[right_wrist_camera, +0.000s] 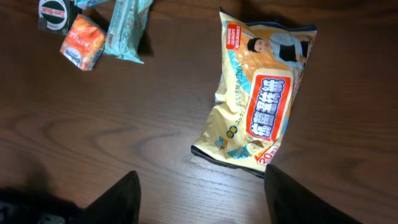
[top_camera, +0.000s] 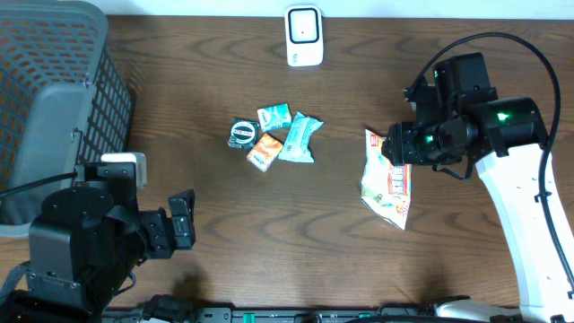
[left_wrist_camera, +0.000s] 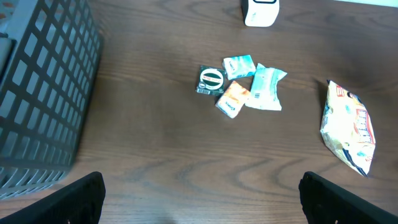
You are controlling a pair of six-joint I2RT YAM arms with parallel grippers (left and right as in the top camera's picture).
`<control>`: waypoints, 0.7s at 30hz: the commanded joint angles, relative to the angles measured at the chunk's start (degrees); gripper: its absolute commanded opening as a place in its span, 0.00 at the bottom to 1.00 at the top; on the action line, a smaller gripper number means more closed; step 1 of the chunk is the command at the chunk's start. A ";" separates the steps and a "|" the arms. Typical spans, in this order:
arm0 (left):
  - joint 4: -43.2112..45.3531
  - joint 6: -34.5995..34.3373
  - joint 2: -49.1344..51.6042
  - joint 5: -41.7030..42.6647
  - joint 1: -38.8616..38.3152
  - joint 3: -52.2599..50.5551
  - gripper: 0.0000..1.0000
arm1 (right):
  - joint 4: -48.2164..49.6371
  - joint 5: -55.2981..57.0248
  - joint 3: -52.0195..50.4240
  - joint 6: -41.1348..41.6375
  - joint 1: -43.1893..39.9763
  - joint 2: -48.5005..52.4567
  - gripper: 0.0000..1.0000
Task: Scan the item barcode
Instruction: 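Open the right gripper and lift it away from the snack bag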
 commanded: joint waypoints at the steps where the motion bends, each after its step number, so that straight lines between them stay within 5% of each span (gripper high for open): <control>1: -0.07 -0.72 0.13 -0.09 0.20 0.52 0.98 | 0.74 -0.35 0.63 -0.11 0.22 0.02 0.65; 2: -0.07 -0.72 0.13 -0.09 0.20 0.52 0.98 | 1.14 -0.33 0.63 -0.11 0.22 0.02 0.98; 10: -0.07 -0.72 0.13 -0.09 0.20 0.52 0.98 | 4.07 0.02 0.61 -0.13 0.22 0.02 0.99; 11: -0.07 -0.72 0.13 -0.09 0.20 0.52 0.98 | 4.74 1.11 0.61 -0.11 0.22 0.02 0.95; 15: -0.07 -0.72 0.13 -0.11 0.20 0.52 0.98 | 7.58 9.03 0.24 2.14 0.20 0.02 0.43; 21: -0.07 -0.72 0.13 -0.11 0.20 0.52 0.98 | 10.78 12.79 -2.93 5.92 0.17 0.13 0.12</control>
